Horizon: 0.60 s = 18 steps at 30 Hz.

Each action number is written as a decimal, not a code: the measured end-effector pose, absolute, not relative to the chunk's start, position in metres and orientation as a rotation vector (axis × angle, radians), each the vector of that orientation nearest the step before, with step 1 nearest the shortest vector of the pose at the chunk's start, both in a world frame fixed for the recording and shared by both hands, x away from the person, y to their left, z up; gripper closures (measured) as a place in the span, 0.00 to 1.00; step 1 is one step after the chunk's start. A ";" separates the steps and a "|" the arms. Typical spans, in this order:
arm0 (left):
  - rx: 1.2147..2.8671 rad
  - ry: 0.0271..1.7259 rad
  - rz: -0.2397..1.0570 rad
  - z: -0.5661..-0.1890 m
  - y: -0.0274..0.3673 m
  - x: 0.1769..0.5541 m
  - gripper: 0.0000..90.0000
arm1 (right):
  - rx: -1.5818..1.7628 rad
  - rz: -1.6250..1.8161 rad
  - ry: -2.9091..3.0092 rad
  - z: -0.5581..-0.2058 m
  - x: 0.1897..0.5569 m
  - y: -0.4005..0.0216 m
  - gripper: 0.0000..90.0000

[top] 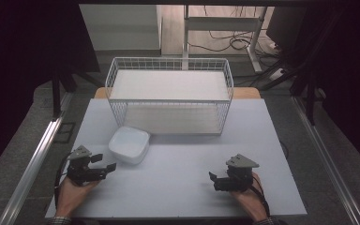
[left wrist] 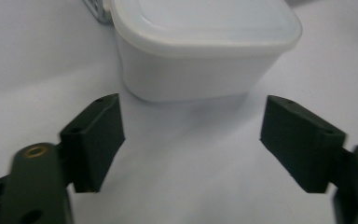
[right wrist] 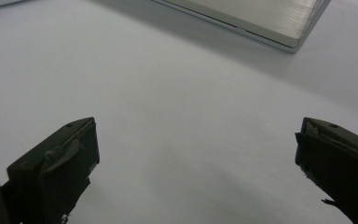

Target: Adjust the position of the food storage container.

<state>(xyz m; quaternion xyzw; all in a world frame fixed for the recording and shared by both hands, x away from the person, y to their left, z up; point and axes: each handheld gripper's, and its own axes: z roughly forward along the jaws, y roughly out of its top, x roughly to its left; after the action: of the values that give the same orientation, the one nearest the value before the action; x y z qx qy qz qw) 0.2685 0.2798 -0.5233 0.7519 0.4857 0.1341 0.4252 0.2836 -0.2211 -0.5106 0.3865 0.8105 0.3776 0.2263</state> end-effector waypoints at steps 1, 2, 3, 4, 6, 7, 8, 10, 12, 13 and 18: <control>1.887 1.222 0.345 -0.522 0.280 0.272 0.29 | 1.067 1.042 2.237 -0.511 0.283 -0.221 0.00; 1.886 1.225 0.346 -0.521 0.281 0.275 0.32 | 1.069 1.045 2.237 -0.511 0.283 -0.220 0.00; 1.886 1.232 0.343 -0.521 0.283 0.278 0.34 | 1.072 1.046 2.239 -0.511 0.283 -0.220 0.00; 1.887 1.241 0.355 -0.520 0.284 0.282 0.36 | 1.074 1.048 2.240 -0.511 0.283 -0.219 0.00; 1.885 1.262 0.375 -0.520 0.286 0.288 0.43 | 1.073 1.051 2.241 -0.510 0.282 -0.219 0.00; 1.881 1.272 0.380 -0.521 0.288 0.291 0.46 | 1.075 1.056 2.241 -0.510 0.282 -0.219 0.00; 1.861 1.261 0.346 -0.521 0.292 0.294 0.47 | 1.074 1.063 2.240 -0.509 0.282 -0.220 0.00; 1.828 1.243 0.305 -0.519 0.298 0.296 0.52 | 1.076 1.066 2.236 -0.508 0.281 -0.220 0.00; 1.823 1.258 0.352 -0.516 0.305 0.295 0.64 | 1.081 1.064 2.233 -0.507 0.281 -0.220 0.00; 1.805 1.270 0.358 -0.516 0.309 0.295 0.66 | 1.085 1.065 2.234 -0.507 0.281 -0.220 0.00; 1.744 1.282 0.355 -0.516 0.322 0.297 0.72 | 1.100 1.070 2.237 -0.508 0.282 -0.219 0.00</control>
<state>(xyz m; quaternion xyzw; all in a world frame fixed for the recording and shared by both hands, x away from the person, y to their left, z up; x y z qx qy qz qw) 0.2974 0.3221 -0.5161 0.7074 0.5200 0.1440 0.4566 0.2819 -0.2195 -0.5076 0.3962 0.8058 0.3854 0.2126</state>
